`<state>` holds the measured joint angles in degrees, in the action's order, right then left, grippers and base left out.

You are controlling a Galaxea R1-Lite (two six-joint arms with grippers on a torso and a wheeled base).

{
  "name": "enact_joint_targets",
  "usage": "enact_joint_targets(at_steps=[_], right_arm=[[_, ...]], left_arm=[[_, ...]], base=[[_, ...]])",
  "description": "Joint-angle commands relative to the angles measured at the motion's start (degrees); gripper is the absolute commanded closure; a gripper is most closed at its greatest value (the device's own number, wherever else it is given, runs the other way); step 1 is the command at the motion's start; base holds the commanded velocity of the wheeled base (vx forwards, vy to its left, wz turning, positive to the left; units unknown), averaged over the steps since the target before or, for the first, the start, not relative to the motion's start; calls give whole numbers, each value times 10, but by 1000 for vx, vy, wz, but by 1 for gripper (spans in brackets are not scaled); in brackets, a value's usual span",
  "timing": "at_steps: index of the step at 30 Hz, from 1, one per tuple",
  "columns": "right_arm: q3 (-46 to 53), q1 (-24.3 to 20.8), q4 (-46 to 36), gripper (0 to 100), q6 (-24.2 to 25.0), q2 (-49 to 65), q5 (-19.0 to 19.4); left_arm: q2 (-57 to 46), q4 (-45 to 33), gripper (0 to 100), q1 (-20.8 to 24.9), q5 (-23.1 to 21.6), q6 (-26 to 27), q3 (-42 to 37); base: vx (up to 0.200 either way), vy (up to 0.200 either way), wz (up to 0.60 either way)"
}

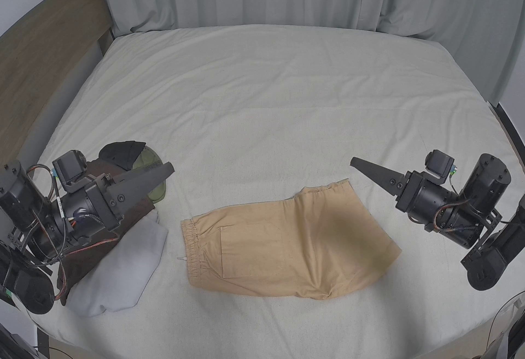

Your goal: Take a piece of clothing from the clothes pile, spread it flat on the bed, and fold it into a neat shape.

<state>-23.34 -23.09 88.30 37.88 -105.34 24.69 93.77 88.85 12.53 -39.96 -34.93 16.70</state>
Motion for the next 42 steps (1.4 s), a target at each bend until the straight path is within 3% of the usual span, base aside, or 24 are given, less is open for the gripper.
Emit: enact_joint_targets(at_steps=[1,5,30,42], right_arm=[[-6,30,0,0,-26,1,8],[-6,40,0,0,-33,-3,17],[-9,42,1,0,-36,-10,18],[-7,42,1,0,-44,-28,17]], left_arm=[[16,0,0,1,1,27,-5],[33,0,0,0,1,52,-7],[110,-1,0,-7,5,52,-7],[277,1,0,-15,44,68,15]], base=[[0,0,0],[0,0,0],[0,0,0],[0,0,0]])
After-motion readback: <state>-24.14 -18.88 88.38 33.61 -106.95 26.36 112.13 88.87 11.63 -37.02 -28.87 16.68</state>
